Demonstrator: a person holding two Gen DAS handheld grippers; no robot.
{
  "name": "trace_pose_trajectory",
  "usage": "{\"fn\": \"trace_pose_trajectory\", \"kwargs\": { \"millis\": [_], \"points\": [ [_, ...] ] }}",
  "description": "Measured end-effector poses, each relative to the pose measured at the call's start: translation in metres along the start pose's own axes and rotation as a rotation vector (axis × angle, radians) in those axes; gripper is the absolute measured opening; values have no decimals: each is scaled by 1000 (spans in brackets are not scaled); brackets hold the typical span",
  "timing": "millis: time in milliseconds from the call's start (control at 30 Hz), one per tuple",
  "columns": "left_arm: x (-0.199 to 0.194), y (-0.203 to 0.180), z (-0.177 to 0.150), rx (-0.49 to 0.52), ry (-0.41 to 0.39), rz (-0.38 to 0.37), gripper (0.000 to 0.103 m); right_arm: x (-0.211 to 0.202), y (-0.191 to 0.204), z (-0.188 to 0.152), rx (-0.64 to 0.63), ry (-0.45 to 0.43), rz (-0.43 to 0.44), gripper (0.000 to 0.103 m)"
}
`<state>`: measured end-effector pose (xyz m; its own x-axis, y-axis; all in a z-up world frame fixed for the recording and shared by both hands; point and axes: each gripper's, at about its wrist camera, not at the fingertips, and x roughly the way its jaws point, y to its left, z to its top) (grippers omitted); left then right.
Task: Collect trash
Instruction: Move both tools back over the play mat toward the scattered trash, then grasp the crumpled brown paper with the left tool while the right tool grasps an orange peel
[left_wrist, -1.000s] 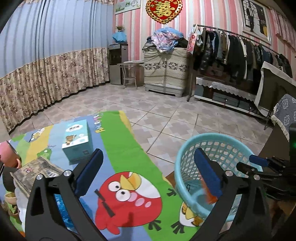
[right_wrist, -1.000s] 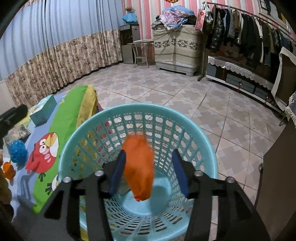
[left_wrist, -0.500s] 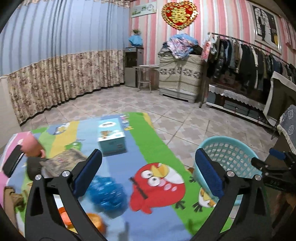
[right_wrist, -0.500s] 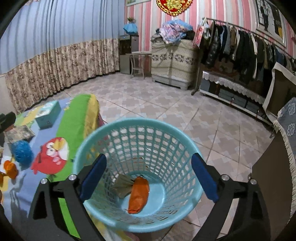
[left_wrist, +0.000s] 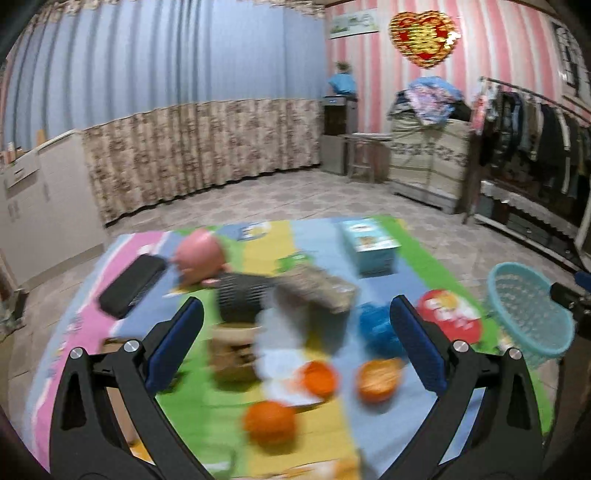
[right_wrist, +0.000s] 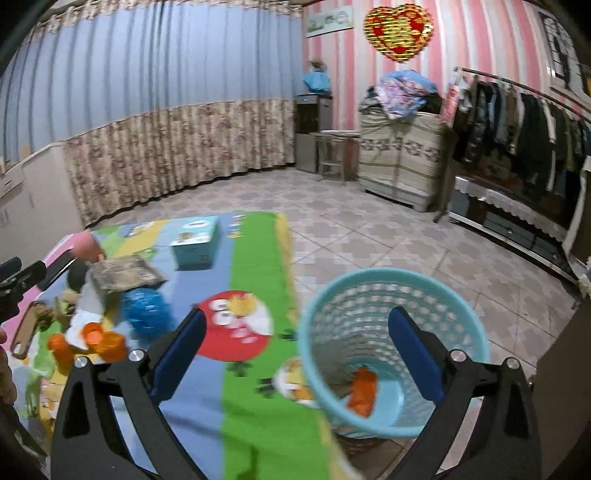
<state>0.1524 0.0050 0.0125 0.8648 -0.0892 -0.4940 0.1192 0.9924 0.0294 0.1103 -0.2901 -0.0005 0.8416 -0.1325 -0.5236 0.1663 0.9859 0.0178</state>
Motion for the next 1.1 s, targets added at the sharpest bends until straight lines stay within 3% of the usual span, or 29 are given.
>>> {"fn": "trace_pose_trajectory", "kwargs": {
  "millis": [267,600,733,800,900,1100],
  "points": [
    [13,84,-26,-60,56,112,98,20,72,-16,-82,42,62,97],
    [57,142,-60,-125,164,143,97,41,125,-39,-151,102,108,97],
    [85,150,-67,-164,256,87,85,49,134,-43,-161,126,109,97],
    [95,150,-67,-163,288,71,84,51,136,-43,-161,132,109,97],
    [104,147,-64,-146,302,58,77,55,137,-43,-158,142,107,97],
    [115,133,-62,-84,322,40,53,59,139,-48,-160,159,103,97]
  ]
}}
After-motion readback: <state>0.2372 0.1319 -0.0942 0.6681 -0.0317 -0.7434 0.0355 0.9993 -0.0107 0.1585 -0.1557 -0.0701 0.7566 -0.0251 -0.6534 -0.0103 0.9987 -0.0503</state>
